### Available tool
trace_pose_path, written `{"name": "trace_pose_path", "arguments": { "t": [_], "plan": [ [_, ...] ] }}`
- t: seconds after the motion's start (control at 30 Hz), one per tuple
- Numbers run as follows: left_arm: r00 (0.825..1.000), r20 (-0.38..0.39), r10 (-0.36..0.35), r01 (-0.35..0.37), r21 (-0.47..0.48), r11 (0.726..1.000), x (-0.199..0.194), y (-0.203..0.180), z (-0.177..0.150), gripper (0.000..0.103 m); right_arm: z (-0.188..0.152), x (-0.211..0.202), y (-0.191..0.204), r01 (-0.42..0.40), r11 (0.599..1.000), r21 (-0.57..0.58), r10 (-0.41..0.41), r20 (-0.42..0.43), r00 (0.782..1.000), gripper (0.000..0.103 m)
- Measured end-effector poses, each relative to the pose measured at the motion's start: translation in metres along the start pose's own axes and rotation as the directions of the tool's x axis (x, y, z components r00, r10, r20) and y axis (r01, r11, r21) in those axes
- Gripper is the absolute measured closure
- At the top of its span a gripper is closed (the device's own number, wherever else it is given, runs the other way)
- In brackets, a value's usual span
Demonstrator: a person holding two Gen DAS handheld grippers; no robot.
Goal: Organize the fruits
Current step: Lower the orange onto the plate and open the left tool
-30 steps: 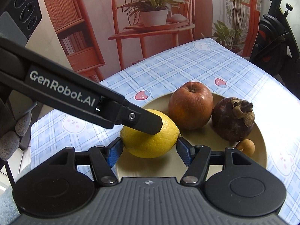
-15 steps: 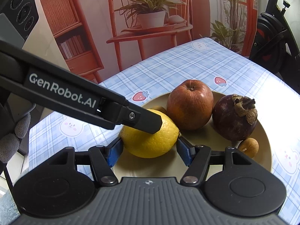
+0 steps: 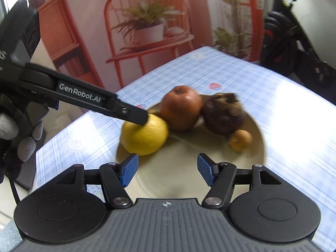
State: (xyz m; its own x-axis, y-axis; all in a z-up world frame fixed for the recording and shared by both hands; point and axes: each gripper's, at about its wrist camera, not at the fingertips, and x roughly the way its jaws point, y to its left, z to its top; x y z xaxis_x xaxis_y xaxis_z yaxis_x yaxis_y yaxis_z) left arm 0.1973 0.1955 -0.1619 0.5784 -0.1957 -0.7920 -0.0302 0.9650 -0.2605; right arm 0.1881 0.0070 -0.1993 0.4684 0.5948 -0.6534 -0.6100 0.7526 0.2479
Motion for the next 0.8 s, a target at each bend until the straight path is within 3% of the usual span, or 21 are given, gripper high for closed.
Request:
{"name": "trace_pose_path", "arguments": {
  "t": [0.37,0.6,0.8],
  "plan": [
    [0.995,0.043,0.087,-0.089,0.036,0.995,-0.009,-0.015,-0.007,0.055,-0.042,-0.083,-0.031,0.107,0.985,0.135,-0.125,0.135,0.983,0.038],
    [0.991,0.051,0.121,-0.119,-0.049,0.992,-0.013,-0.018,-0.011,0.055,-0.063,-0.124,-0.043,0.210,0.968,0.134,-0.235,0.203,0.951,0.038],
    [0.984,0.094,0.150,-0.144,-0.065,0.987,-0.024,-0.037,-0.018,0.055,-0.087,-0.148,-0.062,0.275,0.947,0.166,-0.309,0.240,0.920,0.038]
  ]
}}
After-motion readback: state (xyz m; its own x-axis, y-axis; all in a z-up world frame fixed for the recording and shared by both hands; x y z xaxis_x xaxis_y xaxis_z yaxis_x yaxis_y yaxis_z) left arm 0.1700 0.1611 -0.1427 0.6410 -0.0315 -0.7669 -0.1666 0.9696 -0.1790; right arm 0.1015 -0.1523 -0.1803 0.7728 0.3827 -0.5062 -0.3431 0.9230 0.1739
